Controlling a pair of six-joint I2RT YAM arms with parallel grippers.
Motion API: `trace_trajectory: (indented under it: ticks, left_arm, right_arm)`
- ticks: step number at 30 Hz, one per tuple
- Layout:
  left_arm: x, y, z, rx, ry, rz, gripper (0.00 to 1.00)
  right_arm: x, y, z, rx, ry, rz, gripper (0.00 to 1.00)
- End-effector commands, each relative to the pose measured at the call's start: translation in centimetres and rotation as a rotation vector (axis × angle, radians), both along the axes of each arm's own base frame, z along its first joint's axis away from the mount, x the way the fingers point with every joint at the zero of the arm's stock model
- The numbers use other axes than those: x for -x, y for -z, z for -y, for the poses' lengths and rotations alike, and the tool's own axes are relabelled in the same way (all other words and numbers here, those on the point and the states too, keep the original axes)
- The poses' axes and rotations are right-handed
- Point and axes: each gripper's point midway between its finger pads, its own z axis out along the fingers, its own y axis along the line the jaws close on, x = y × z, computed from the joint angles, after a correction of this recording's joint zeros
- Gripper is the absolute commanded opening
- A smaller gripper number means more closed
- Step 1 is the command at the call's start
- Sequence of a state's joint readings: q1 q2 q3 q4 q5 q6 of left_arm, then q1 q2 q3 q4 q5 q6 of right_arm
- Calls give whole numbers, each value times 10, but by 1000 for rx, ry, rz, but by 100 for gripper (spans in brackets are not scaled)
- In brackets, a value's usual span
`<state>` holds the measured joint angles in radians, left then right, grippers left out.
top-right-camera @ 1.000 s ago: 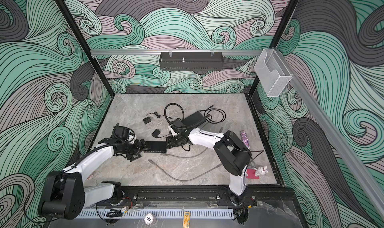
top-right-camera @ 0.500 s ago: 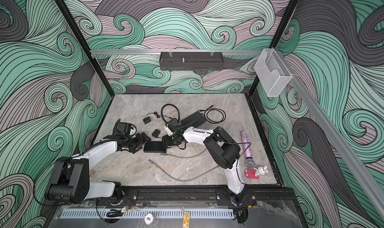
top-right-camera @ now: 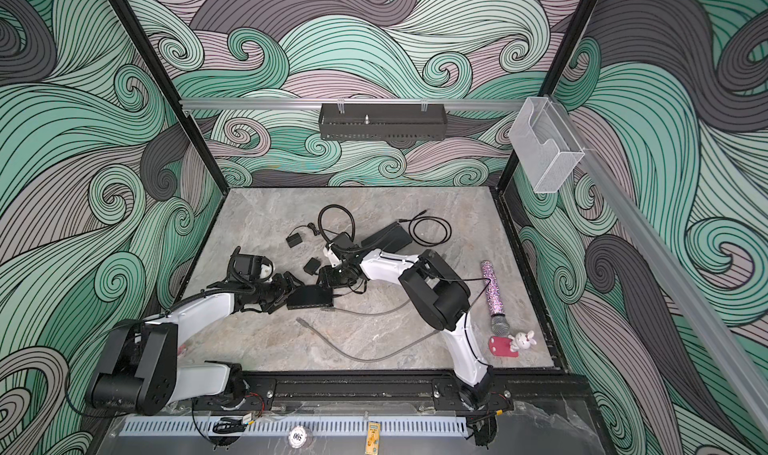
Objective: Insert the plug into the switch port
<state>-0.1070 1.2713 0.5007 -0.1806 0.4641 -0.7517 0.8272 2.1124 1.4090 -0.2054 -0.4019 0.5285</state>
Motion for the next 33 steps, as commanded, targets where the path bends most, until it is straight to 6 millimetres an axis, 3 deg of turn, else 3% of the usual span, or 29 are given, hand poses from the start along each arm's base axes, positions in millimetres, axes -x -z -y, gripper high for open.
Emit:
trace_trajectory:
  ticks: [1,9,11,15,21,33]
  left_arm:
    - [9,-10,6,34,17,19,82]
    - [39,-8,4,62,-9,21,82]
    - [44,-9,2,48,-12,27,82]
    - [48,-10,0,35,-1,27,82]
    - [47,-6,0,22,11,27,82]
    - [43,-2,4,32,30,12,82]
  right_arm:
    - [3,-10,-16,-41,-24,-15,59]
    - [9,-17,-42,-35,-59,-7,59]
    - [0,-16,-31,23,-20,32,60]
    - [-17,-11,11,187,80,93,62]
    - [-12,-10,43,284,119,123,62]
    - [22,-13,11,147,75,6,60]
